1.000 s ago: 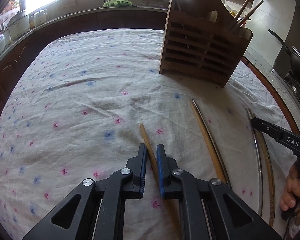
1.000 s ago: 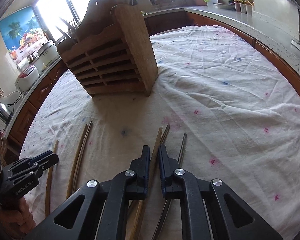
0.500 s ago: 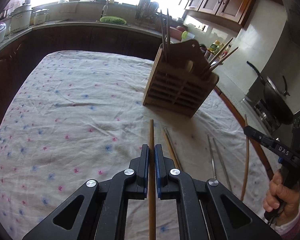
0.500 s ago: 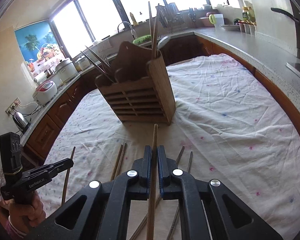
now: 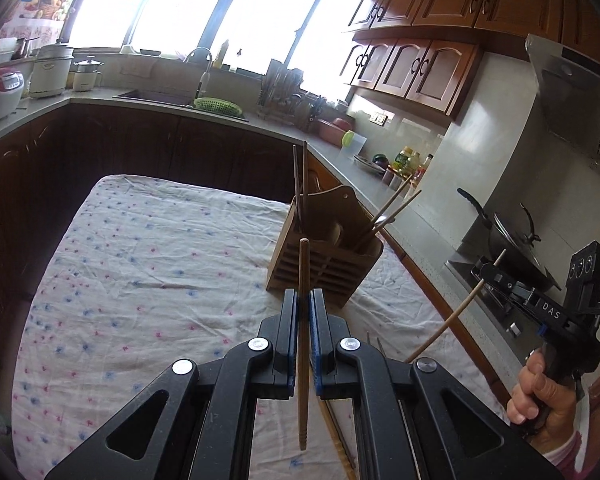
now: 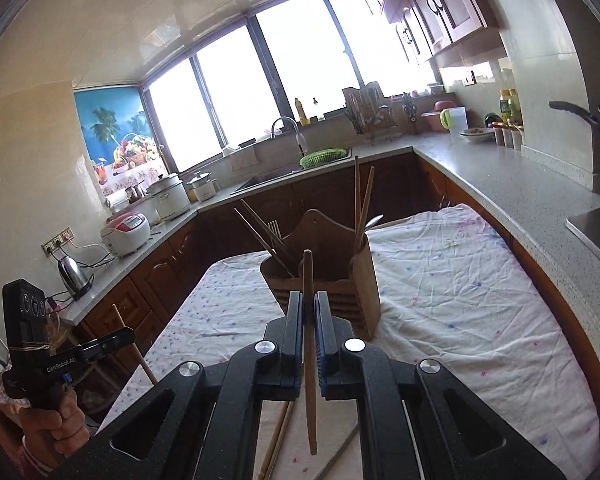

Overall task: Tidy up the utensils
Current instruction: 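Lift the wooden chopsticks and carry them above the holder with both grippers, then lower the chopsticks into the wooden holder and open both grippers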

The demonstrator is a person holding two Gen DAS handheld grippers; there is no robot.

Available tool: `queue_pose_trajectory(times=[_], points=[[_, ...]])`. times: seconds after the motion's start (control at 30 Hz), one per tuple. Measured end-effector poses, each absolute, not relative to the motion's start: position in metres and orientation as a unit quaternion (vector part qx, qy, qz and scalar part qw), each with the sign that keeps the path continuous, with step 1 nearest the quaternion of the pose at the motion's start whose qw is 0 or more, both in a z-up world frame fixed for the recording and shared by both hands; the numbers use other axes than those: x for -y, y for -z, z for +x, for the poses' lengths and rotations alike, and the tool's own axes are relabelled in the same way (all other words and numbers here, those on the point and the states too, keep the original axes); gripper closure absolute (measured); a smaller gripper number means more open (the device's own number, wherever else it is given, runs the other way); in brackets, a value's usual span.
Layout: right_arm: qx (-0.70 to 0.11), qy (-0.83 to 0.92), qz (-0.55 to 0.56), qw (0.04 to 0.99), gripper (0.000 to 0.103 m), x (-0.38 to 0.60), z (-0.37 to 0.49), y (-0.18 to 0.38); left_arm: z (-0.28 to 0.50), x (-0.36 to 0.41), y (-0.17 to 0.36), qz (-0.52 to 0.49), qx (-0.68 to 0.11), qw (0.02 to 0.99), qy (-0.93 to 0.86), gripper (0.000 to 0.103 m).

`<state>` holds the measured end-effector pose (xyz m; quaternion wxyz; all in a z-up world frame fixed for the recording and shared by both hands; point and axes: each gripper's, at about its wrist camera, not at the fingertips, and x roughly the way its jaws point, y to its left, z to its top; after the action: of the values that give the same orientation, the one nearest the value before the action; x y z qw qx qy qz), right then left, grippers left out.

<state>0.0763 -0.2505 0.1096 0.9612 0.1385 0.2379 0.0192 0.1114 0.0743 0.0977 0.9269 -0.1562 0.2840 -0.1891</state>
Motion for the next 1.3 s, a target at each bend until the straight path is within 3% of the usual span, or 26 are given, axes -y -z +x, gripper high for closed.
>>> queue_pose_trajectory(times=[0.5,0.97,1.3], points=[[-0.229,-0.017,0.144,0.962,0.097,0.257,0.084,-0.111,0.142,-0.062,-0.110,-0.154,-0.263,0.934,0.186,0.099],[-0.130,0.023,0.127,0.983,0.097,0.277,0.146,-0.176,0.229,-0.037,-0.166,-0.155,-0.148,0.962,0.166,0.099],[-0.101,0.051,0.116,0.987,0.097,0.285,0.197,-0.163,0.296,-0.005,-0.118,-0.168,-0.125,0.969,0.130,0.099]])
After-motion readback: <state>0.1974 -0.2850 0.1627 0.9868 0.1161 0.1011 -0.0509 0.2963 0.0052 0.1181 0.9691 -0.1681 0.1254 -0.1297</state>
